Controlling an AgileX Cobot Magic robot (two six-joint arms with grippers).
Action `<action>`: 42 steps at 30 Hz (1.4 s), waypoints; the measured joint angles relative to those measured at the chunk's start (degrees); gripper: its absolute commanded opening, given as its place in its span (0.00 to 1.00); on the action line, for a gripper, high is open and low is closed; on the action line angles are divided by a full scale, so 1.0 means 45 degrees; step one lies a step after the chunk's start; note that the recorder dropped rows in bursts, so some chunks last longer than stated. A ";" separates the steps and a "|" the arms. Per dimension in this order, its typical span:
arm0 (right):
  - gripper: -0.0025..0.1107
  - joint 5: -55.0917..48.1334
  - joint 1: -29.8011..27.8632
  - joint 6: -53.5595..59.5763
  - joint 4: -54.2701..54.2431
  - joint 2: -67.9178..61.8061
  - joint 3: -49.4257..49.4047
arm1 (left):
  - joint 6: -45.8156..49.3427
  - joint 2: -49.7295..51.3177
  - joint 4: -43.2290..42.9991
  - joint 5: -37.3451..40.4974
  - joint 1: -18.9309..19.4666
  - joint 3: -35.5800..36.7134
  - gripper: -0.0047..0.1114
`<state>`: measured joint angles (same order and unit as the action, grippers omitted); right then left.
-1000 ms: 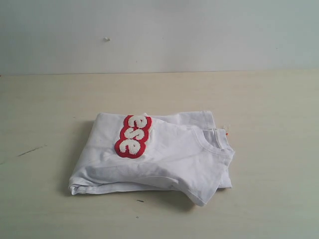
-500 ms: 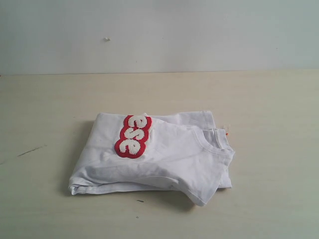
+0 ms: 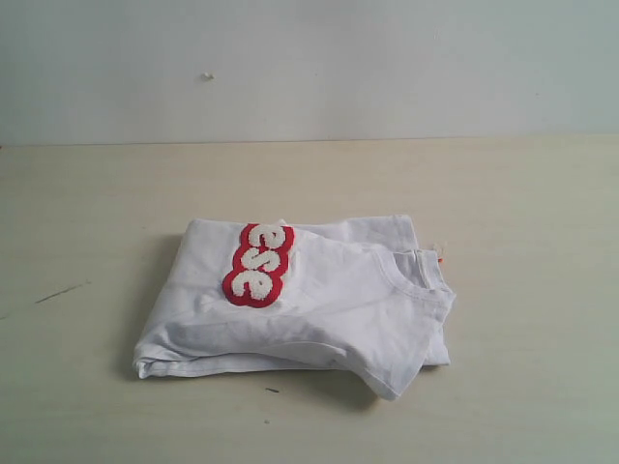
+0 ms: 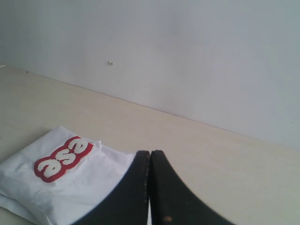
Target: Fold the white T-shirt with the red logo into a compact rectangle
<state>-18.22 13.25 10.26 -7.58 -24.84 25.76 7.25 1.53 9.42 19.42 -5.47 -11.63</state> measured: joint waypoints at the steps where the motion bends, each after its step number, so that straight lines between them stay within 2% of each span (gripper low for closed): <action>1: 0.02 0.0000 0.0000 0.0000 0.0000 0.0000 0.0000 | -0.0125 -0.0168 -0.0082 0.0000 0.0145 0.0280 0.04; 6: 0.02 0.0000 0.0000 0.0000 0.0000 0.0000 0.0000 | -0.0324 -0.0265 -0.0290 0.0002 0.0633 0.1126 0.04; 17: 0.02 0.0000 0.0000 0.0000 0.0000 0.0000 0.0000 | -0.1490 -0.0265 -0.1232 0.0005 0.0682 0.2537 0.04; 42: 0.02 0.0000 0.0000 0.0000 0.0000 0.0000 0.0000 | -0.1344 -0.0265 -0.1341 0.0335 0.0682 0.2543 0.04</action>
<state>-18.22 13.25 10.26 -7.58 -24.84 25.76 1.20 0.34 3.38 20.92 -2.40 -0.18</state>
